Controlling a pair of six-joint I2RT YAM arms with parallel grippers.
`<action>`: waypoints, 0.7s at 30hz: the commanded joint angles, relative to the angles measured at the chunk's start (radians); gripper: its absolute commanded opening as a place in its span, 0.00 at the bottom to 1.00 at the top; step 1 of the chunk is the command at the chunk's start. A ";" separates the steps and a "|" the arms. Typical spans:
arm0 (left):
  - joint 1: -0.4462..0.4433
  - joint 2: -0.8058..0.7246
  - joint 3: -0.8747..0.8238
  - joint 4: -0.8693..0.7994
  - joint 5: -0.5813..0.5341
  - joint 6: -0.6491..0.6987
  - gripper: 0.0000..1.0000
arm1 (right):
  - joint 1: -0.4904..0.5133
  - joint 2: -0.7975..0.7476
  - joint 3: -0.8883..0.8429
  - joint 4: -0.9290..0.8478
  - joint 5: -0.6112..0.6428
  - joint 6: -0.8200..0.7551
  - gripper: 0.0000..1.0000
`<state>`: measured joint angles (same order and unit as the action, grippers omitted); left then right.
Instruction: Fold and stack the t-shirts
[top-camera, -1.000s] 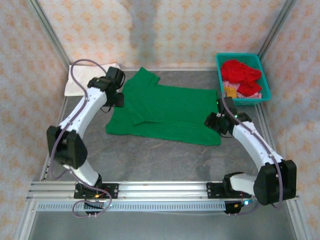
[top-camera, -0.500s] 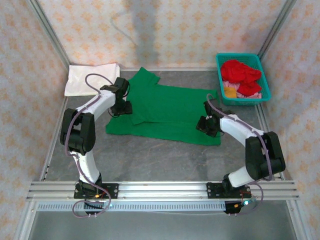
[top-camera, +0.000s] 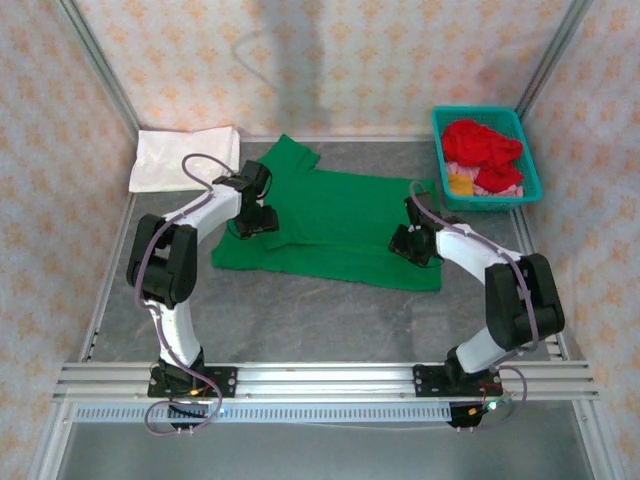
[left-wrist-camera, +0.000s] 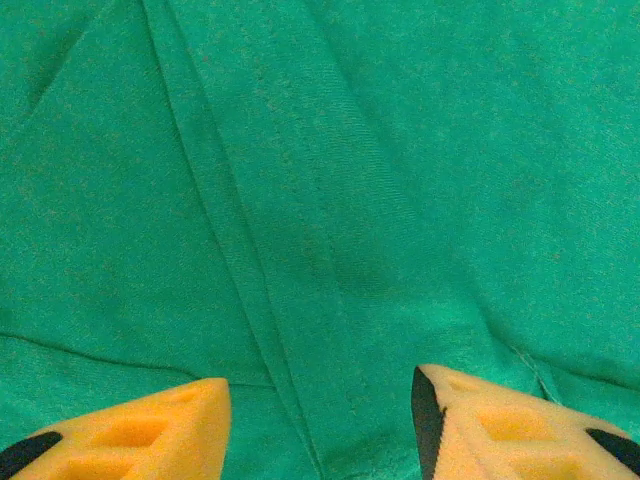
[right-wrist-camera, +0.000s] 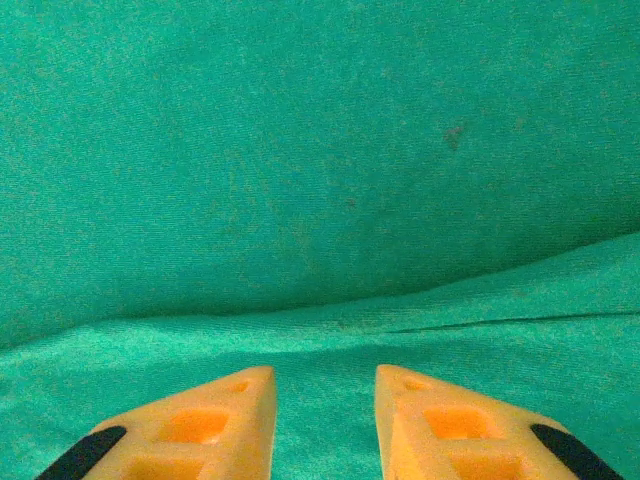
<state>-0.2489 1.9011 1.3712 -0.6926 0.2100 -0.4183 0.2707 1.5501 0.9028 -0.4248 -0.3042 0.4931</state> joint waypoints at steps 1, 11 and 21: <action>-0.009 0.043 -0.012 0.034 -0.024 -0.039 0.51 | 0.004 0.020 0.031 0.009 0.017 -0.019 0.31; -0.020 0.093 0.002 0.069 -0.064 -0.040 0.21 | 0.003 0.024 0.023 -0.006 0.027 -0.036 0.31; -0.045 0.096 0.076 -0.013 -0.144 -0.021 0.15 | 0.003 0.024 0.021 -0.008 0.024 -0.034 0.32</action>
<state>-0.2913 1.9881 1.4078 -0.6636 0.1181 -0.4473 0.2707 1.5700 0.9035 -0.4252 -0.3038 0.4728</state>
